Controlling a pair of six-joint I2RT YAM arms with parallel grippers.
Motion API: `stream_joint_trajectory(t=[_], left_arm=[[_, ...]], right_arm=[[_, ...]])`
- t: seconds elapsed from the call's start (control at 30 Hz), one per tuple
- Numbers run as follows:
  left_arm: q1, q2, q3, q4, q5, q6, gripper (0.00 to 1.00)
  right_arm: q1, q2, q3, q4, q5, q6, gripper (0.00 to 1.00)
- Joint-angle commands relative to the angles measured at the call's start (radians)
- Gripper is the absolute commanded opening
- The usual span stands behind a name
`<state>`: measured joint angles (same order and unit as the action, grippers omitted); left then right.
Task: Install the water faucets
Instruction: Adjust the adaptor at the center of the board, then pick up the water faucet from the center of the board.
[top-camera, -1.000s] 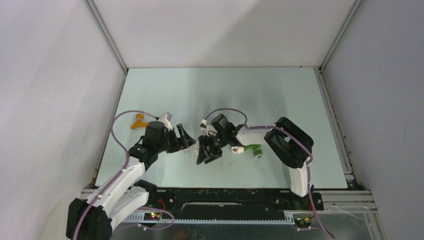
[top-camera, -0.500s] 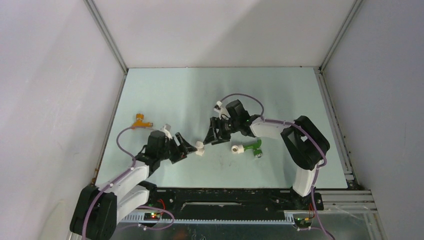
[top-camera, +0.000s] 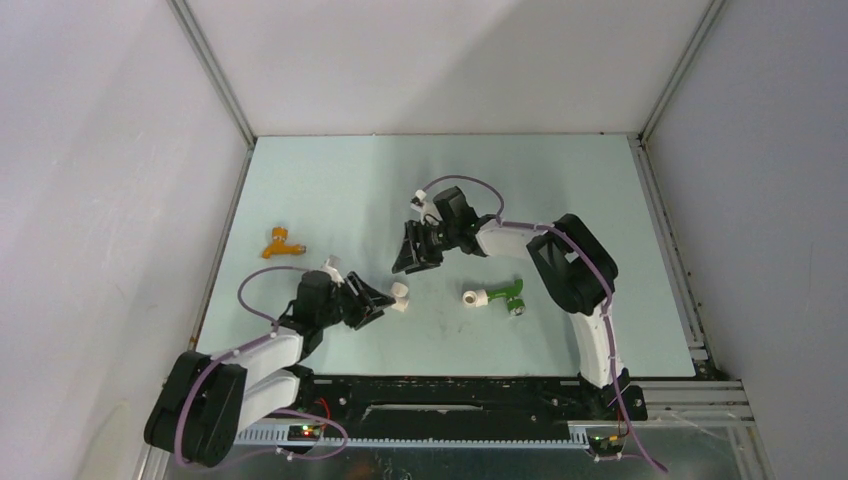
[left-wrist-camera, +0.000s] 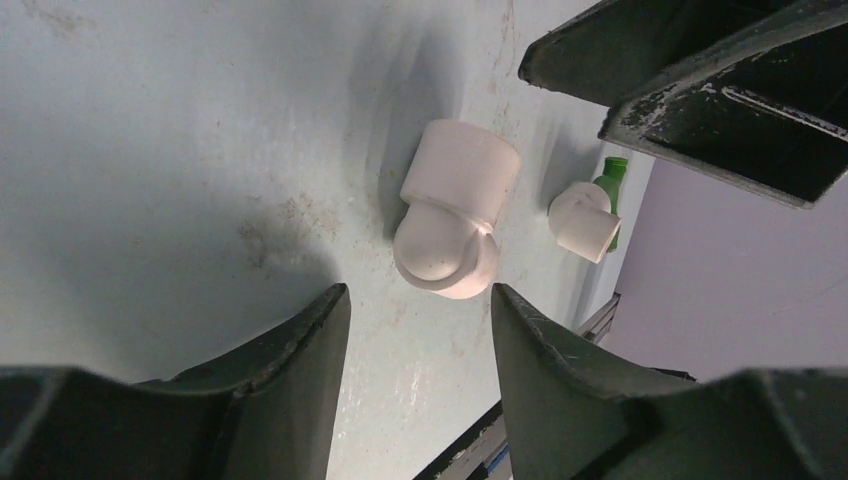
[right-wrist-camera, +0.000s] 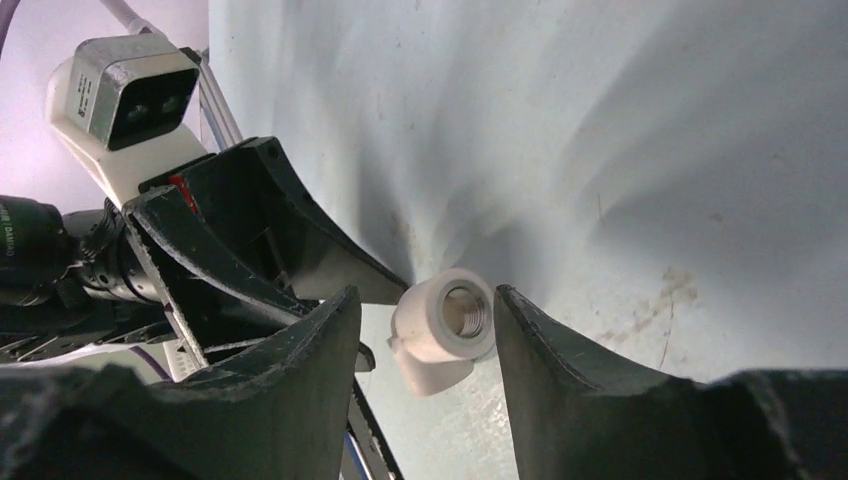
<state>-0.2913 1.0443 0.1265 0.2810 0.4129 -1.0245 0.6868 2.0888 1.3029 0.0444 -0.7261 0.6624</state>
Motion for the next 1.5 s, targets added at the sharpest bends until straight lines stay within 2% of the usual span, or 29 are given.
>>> stream_joint_trajectory(t=[0.0, 0.17, 0.37, 0.57, 0.7, 0.77, 0.87, 0.9, 1.07, 1.27, 1.37, 1.47], left_arm=[[0.004, 0.042, -0.003, 0.085, -0.022, -0.008, 0.56], [0.004, 0.105, 0.000, 0.127, -0.017, -0.002, 0.50], [0.004, 0.127, 0.020, 0.115, -0.025, 0.020, 0.47], [0.004, 0.133, 0.038, 0.074, -0.040, 0.057, 0.45], [0.004, 0.147, 0.039, 0.080, -0.040, 0.066, 0.44], [0.004, 0.149, 0.039, 0.087, -0.037, 0.065, 0.45], [0.004, 0.139, 0.041, 0.093, -0.032, 0.069, 0.50], [0.004, 0.128, 0.044, 0.091, -0.029, 0.075, 0.53], [0.004, -0.032, 0.076, 0.034, -0.013, 0.128, 0.71], [0.004, -0.243, 0.119, -0.044, 0.011, 0.153, 0.84], [0.004, -0.285, 0.128, -0.008, 0.050, 0.134, 0.87], [0.003, -0.269, 0.131, 0.127, 0.153, 0.077, 0.87]], right_arm=[[0.006, 0.056, 0.075, -0.028, -0.031, -0.043, 0.53], [0.017, 0.070, 0.077, -0.093, -0.058, -0.074, 0.43], [0.030, 0.035, 0.012, -0.075, -0.088, -0.069, 0.31], [0.032, 0.008, -0.109, 0.118, -0.160, 0.043, 0.30], [0.047, 0.007, -0.139, 0.158, -0.190, 0.067, 0.32], [0.055, 0.003, -0.145, 0.162, -0.193, 0.071, 0.29], [0.058, -0.009, -0.160, 0.175, -0.193, 0.083, 0.05], [0.055, -0.016, -0.167, 0.182, -0.193, 0.088, 0.00], [0.031, -0.127, -0.218, 0.200, -0.172, 0.089, 0.00], [-0.007, -0.308, -0.276, 0.227, -0.159, 0.122, 0.00], [-0.014, -0.386, -0.280, 0.224, -0.159, 0.141, 0.00], [-0.015, -0.447, -0.293, 0.262, -0.154, 0.182, 0.00]])
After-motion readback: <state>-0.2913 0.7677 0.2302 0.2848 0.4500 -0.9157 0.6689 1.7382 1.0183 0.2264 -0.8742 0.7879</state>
